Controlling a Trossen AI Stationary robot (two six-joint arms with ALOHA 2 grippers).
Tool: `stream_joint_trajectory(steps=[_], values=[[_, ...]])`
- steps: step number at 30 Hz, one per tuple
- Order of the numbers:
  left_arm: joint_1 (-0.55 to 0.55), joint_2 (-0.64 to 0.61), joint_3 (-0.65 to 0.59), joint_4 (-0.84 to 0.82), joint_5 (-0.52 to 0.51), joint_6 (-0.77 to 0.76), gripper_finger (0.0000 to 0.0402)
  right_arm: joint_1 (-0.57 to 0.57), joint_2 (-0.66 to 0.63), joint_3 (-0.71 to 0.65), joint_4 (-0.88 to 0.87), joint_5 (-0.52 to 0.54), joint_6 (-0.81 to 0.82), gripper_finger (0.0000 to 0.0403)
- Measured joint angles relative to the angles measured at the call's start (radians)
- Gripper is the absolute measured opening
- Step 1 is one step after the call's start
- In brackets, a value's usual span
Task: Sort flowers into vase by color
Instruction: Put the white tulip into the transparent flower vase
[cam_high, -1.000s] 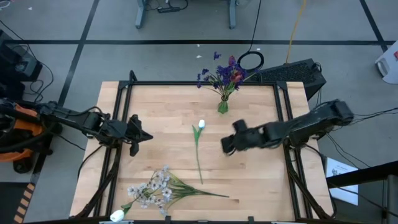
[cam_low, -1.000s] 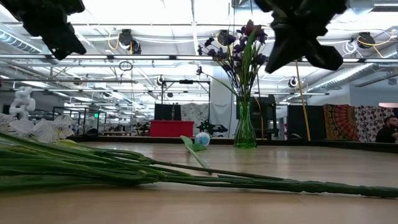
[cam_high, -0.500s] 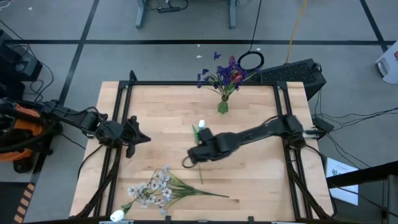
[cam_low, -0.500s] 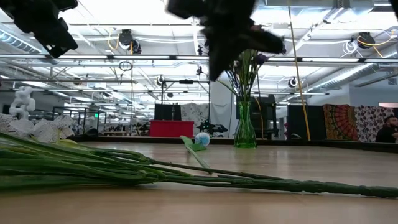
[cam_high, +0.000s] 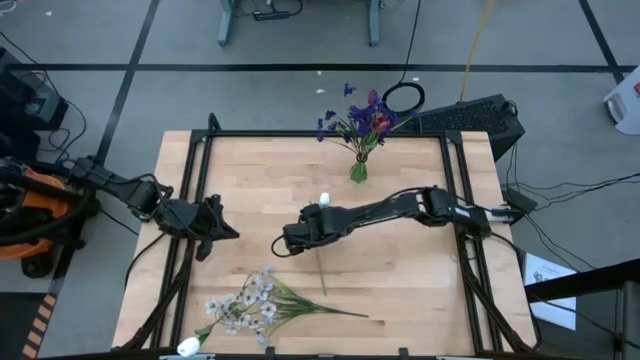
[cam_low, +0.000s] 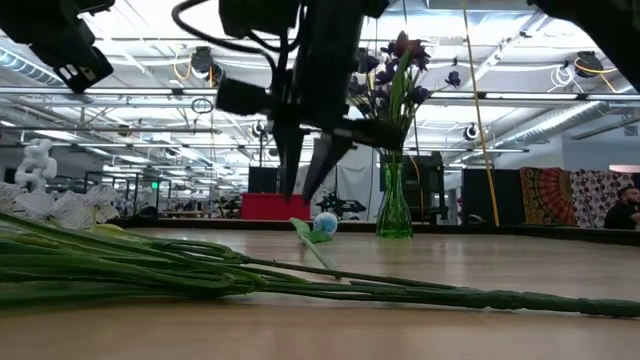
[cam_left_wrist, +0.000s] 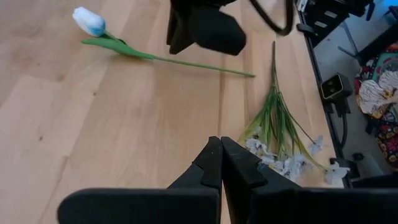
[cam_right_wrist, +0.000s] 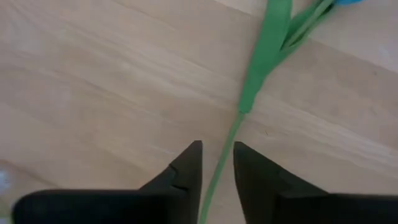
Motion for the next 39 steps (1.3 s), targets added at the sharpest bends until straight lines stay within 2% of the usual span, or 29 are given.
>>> stream_joint_trajectory(steps=[5, 10, 14, 18, 21, 24, 27, 31, 35, 39], values=[[-0.014, 0.005, 0.000, 0.000, -0.001, 0.001, 0.0006, -0.003, 0.032, 0.000, 0.001, -0.017, 0.000, 0.0115], [-0.014, 0.007, 0.000, -0.004, -0.002, 0.008, 0.0006, -0.008, 0.071, 0.000, -0.002, -0.100, 0.025, 0.0111], [-0.014, 0.009, 0.000, -0.004, -0.005, 0.009, 0.0006, -0.005, 0.091, 0.000, -0.001, -0.122, 0.018, 0.0082], [-0.014, 0.011, 0.000, -0.003, -0.026, 0.009, 0.0006, 0.006, 0.089, 0.001, -0.006, -0.120, -0.024, 0.0015], [-0.014, 0.012, 0.000, 0.014, -0.053, 0.003, 0.0006, 0.018, 0.066, -0.003, 0.005, -0.101, -0.063, 0.0010], [-0.014, 0.011, 0.000, 0.056, -0.073, 0.003, 0.0006, 0.031, -0.004, -0.003, 0.045, -0.025, -0.098, 0.0004], [-0.013, 0.014, 0.000, 0.131, -0.118, 0.024, 0.0006, 0.052, -0.094, -0.001, 0.071, 0.135, -0.113, 0.0004], [-0.013, 0.023, 0.000, 0.269, -0.155, 0.150, 0.0017, 0.078, -0.206, -0.002, 0.101, 0.349, -0.174, 0.0002], [-0.013, 0.041, 0.000, 0.447, -0.165, 0.280, 0.0065, 0.104, -0.311, 0.000, 0.205, 0.507, -0.316, 0.0002], [-0.012, 0.070, 0.000, 0.670, -0.179, 0.356, 0.0131, 0.119, -0.339, 0.000, 0.430, 0.530, -0.579, 0.0001]])
